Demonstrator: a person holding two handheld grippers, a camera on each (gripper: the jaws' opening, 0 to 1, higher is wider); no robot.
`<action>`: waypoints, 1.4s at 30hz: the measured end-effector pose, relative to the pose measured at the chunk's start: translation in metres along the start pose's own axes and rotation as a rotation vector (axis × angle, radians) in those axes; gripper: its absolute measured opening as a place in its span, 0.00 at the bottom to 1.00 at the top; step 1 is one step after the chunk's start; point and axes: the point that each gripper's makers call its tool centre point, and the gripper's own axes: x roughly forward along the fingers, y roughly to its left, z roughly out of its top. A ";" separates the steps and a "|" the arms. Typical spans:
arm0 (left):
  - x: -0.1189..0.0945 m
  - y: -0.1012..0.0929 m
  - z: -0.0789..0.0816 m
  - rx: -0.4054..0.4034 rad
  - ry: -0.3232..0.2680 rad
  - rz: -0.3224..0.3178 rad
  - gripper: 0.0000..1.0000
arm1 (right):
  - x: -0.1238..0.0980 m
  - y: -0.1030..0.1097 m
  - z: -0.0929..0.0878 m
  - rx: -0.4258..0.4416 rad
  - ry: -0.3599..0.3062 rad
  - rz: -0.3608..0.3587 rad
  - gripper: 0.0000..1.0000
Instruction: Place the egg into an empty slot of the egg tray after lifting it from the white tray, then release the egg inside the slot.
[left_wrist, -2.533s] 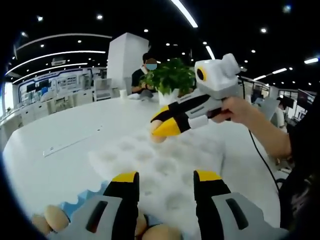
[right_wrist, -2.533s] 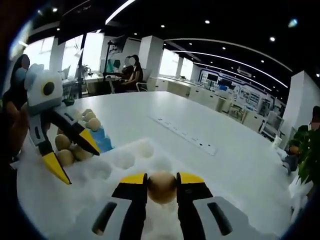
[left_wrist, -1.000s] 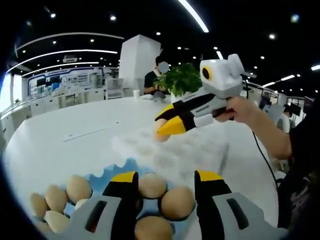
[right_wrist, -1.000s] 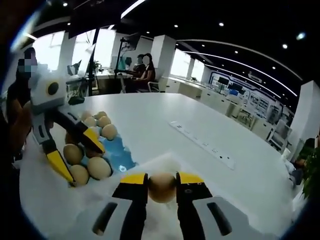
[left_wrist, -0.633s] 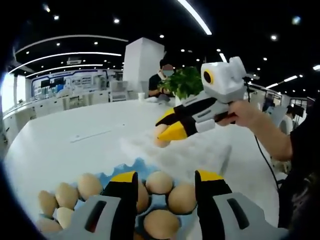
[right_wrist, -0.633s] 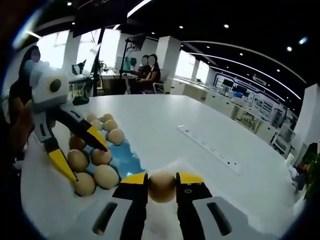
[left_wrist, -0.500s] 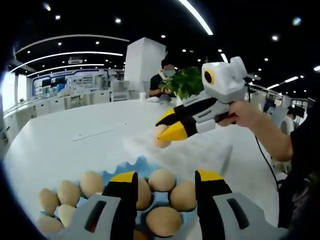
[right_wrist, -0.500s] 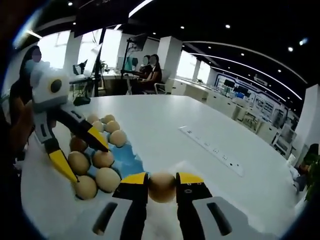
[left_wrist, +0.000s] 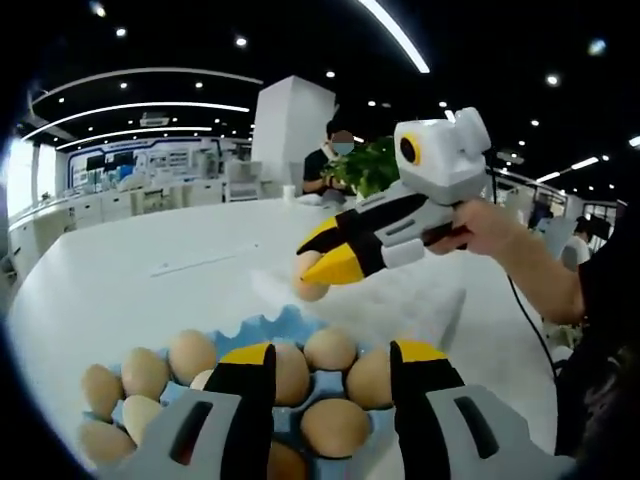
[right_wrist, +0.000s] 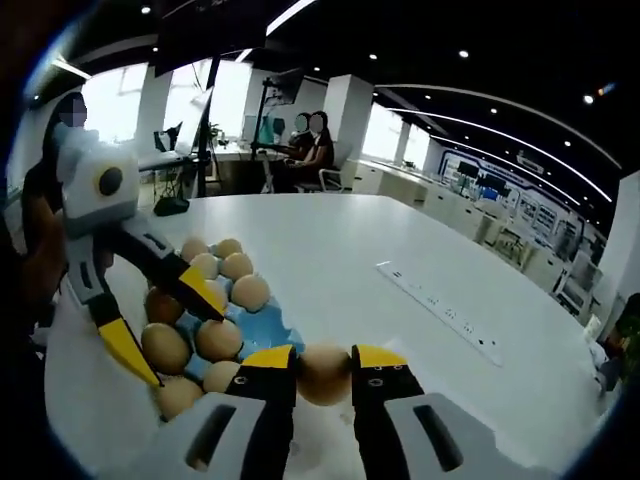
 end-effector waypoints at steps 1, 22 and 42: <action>0.000 0.001 0.000 0.002 0.000 0.001 0.47 | 0.002 0.002 0.002 -0.003 -0.003 0.004 0.22; -0.009 0.002 -0.007 -0.029 -0.025 0.012 0.48 | 0.046 0.030 0.024 -0.026 -0.010 0.099 0.21; -0.020 0.012 -0.007 -0.044 -0.037 0.043 0.48 | 0.074 0.025 0.028 -0.006 -0.023 0.154 0.00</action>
